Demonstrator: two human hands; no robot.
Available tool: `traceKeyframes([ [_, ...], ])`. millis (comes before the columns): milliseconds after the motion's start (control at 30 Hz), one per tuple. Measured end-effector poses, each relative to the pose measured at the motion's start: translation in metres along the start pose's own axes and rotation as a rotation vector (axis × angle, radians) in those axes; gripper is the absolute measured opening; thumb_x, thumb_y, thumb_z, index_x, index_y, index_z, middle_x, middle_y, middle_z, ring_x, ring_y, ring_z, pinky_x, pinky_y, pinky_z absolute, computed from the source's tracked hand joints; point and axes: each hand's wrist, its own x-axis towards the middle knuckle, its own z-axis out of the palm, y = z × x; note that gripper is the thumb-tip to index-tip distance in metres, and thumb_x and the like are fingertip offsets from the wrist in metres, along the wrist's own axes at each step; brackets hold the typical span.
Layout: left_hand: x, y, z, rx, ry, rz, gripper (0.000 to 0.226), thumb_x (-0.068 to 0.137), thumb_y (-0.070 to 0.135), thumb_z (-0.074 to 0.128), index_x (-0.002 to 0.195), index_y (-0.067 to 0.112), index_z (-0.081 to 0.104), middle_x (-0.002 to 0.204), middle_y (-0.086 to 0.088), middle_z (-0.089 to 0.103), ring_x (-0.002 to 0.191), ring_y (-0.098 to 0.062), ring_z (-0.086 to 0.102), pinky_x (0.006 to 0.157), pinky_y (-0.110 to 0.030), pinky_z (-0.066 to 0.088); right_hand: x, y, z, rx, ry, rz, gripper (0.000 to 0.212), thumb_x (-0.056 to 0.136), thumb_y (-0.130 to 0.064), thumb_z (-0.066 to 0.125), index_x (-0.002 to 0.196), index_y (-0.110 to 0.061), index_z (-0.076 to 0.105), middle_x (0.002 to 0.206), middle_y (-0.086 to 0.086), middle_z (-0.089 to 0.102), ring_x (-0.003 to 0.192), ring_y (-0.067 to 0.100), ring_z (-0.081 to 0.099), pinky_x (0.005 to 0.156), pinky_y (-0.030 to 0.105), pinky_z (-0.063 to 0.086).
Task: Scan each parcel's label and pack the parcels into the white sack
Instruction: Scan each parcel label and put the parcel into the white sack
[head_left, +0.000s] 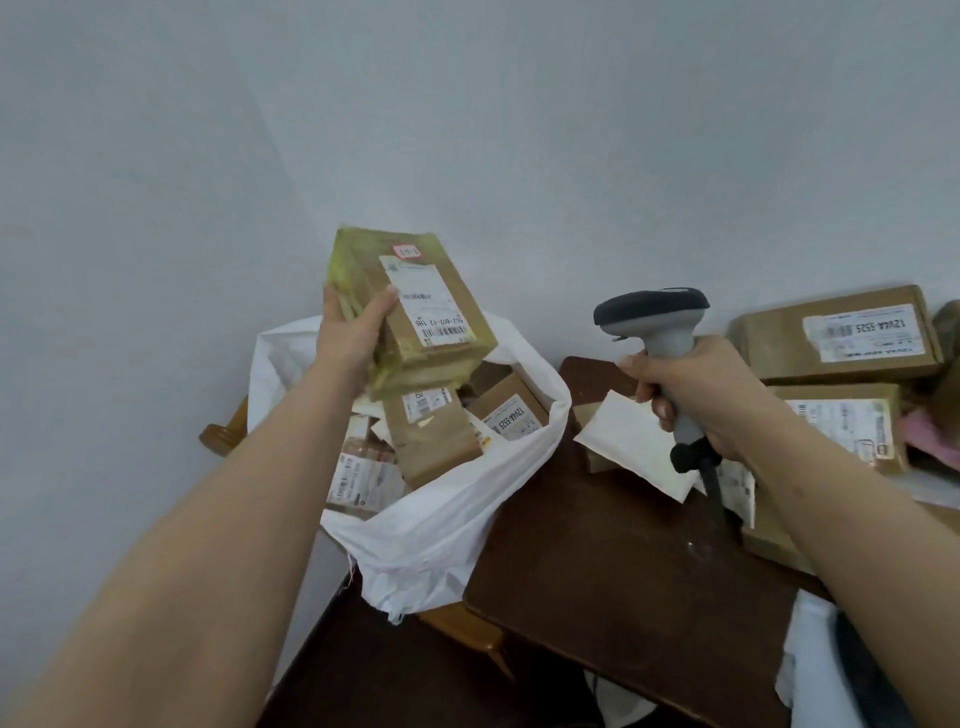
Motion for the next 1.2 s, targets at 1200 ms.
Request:
traceKeyframes([
  [1200, 0.199, -0.049, 0.078, 0.169, 0.045, -0.215, 0.113, 0.051, 0.086, 0.054, 0.149, 0.037, 0.028, 0.139, -0.003, 0.055, 0.122, -0.031, 0.055, 0.102, -0.048, 0.046, 0.285, -0.016, 0.129, -0.017, 0.181, -0.214, 0.031, 0.080, -0.005, 0.073, 0.106, -0.008, 0.056, 0.097, 0.012, 0.061, 0.088, 0.029, 0.061, 0.075, 0.036, 0.055],
])
